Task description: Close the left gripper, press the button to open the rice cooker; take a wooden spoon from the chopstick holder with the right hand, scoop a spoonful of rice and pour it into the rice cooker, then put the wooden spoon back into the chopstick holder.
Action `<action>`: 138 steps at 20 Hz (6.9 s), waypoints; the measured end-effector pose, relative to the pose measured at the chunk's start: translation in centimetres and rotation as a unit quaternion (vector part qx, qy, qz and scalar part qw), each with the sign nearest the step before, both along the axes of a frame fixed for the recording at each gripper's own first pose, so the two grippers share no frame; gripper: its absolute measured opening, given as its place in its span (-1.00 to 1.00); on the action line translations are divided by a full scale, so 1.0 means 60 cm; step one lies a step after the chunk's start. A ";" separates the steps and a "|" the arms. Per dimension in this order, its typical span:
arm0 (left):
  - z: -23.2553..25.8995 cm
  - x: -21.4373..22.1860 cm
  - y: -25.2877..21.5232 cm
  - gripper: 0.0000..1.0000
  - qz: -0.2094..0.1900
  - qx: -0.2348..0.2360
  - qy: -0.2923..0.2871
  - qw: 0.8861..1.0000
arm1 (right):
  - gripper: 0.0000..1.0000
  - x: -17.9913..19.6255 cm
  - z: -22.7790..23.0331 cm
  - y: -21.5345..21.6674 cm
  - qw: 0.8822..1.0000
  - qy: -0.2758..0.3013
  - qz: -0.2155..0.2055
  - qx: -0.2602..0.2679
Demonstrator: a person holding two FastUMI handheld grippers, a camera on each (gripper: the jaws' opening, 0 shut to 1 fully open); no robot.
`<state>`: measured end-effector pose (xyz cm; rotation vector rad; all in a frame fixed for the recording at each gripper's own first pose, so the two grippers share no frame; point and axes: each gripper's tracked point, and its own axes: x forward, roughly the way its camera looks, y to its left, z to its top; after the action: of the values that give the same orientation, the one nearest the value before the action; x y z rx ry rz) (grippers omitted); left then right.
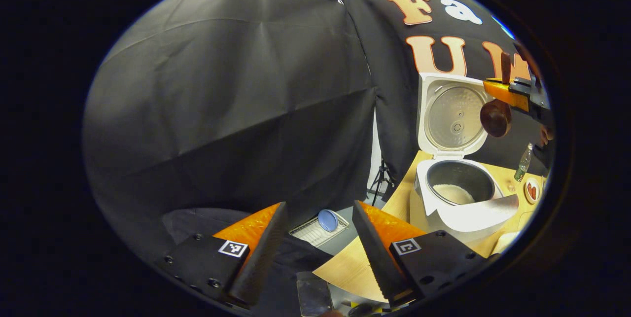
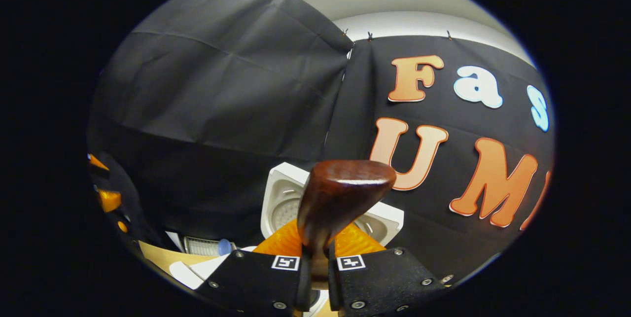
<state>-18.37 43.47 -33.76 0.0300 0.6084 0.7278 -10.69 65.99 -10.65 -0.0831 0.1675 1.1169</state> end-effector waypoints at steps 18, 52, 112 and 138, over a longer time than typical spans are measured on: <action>0.048 0.184 -0.329 0.82 -0.117 -0.044 -0.024 0.992 | -0.73 0.161 -0.138 -0.560 0.940 0.229 -0.254 0.000; 0.236 0.527 -0.298 0.81 -0.172 -0.028 -0.131 0.976 | -0.16 0.073 -0.444 -1.012 0.801 0.357 -0.475 -0.074; 0.080 0.438 -0.439 0.89 -0.274 -0.010 -0.052 0.960 | 0.70 0.147 -0.099 -0.764 0.922 0.141 -0.356 -0.061; 0.189 0.334 -0.647 0.89 -0.375 -0.028 -0.207 0.903 | 0.66 0.142 -0.024 -0.657 0.943 0.046 -0.329 -0.021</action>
<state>1.64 4.64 -22.43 0.0506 0.1692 -0.0444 -2.15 26.60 -12.08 -0.0088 0.2785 0.4476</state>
